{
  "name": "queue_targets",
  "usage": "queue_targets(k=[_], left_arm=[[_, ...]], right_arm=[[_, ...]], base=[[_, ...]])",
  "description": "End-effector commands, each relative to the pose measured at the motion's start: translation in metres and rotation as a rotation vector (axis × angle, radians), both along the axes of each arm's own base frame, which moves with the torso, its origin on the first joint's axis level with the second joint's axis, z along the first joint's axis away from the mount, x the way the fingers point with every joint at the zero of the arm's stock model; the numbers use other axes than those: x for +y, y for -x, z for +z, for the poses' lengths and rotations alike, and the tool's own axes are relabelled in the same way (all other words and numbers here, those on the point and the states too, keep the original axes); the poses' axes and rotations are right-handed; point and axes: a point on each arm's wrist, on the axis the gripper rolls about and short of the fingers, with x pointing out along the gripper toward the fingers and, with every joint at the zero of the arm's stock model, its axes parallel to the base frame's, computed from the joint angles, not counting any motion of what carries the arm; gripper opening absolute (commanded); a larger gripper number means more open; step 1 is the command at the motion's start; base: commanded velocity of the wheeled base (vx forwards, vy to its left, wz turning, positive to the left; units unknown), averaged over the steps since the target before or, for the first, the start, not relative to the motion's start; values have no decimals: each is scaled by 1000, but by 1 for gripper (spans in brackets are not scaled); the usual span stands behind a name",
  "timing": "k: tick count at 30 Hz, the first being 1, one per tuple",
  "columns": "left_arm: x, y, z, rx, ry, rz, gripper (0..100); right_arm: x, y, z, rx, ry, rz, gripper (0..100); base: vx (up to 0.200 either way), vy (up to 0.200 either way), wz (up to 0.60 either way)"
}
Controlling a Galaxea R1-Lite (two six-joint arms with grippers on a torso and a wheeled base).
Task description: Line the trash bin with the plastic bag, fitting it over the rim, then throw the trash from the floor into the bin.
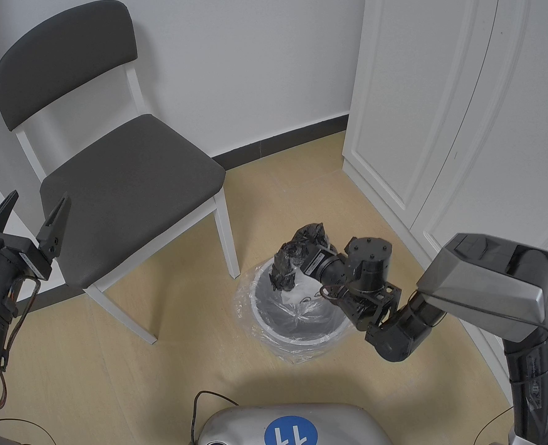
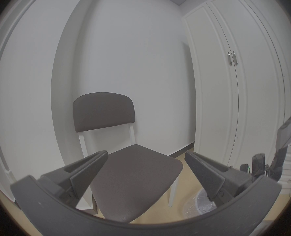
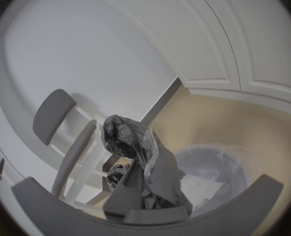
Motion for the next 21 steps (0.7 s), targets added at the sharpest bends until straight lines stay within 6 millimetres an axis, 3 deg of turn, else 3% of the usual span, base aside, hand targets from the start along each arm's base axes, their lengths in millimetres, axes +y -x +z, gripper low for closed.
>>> queue_targets(k=[1,12,21], left_arm=[[0,2,1,-9,2,-5,100],[0,3,1,-8,1,-6,100],[1,3,1,-9,2,-6,100]], right_arm=[[1,5,-49,85,67,16,0],[0,3,-84,96,102,26,0],[-2,-8,-93,48,89,9,0]], base=[[0,0,0],[0,0,0],[0,0,0]])
